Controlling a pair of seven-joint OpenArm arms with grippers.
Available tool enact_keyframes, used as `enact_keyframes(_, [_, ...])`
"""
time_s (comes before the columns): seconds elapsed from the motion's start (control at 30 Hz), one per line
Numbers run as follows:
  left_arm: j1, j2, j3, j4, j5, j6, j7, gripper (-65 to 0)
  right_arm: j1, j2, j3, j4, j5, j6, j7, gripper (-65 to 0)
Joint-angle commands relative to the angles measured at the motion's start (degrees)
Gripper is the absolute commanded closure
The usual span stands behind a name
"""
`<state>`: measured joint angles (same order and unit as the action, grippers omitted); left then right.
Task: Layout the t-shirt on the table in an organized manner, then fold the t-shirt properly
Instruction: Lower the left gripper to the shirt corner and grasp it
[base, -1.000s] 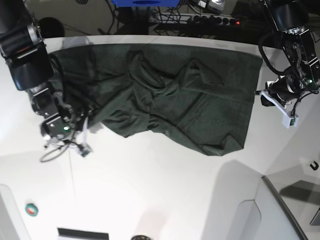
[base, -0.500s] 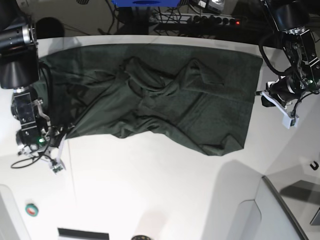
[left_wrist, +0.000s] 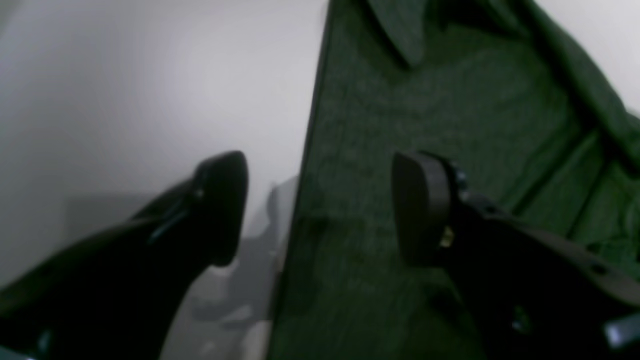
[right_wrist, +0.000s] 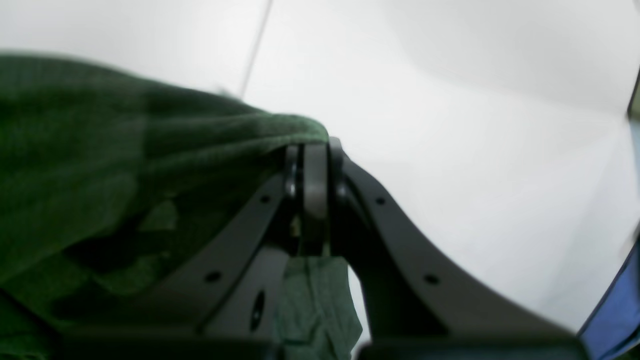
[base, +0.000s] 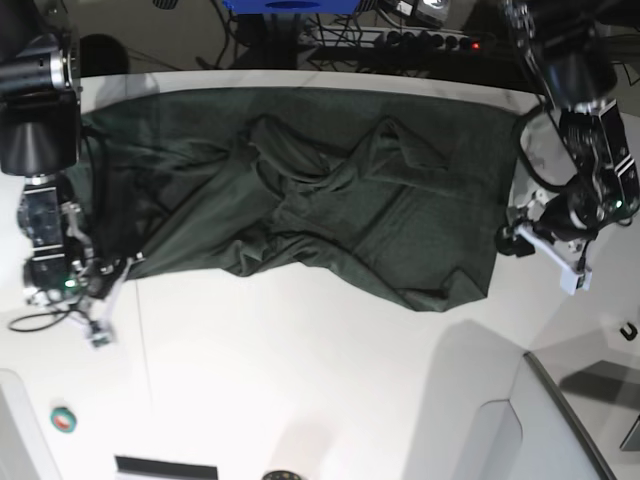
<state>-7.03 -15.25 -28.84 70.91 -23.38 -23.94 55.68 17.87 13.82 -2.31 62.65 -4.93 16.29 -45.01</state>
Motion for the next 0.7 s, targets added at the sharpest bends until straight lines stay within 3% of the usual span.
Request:
enact_keyframes(0.0, [-1.81, -0.71, -0.13, -0.8, -0.58, -0.1, -0.78, -45.3, 1.52, 0.99, 1.12, 0.95, -0.48, 0.01, 0.57, 0.0])
enact_keyframes(0.13, [-5.15, -1.15, 0.05, -3.35, -0.05, 0.08, -2.63, -44.9, 1.43, 1.08, 1.73, 0.95, -0.48, 0.01, 0.57, 0.0])
enact_keyframes(0.37, [-14.29, -0.97, 12.71, -15.49, 14.72, 0.08, -3.59, -44.9, 0.99, 0.9, 1.65, 0.95, -0.48, 0.01, 0.57, 0.0])
enact_keyframes(0.57, [-15.96, 1.31, 13.85, -20.15, 14.8, 0.08, -3.24, -44.6, 0.99, 0.9, 1.73, 1.04, -0.48, 0.01, 0.57, 0.0])
enact_keyframes(0.67, [-14.03, 1.57, 13.76, -20.06, 14.89, 0.08, -3.59, -37.5, 0.99, 0.9, 1.73, 0.95, -0.48, 0.01, 0.57, 0.0])
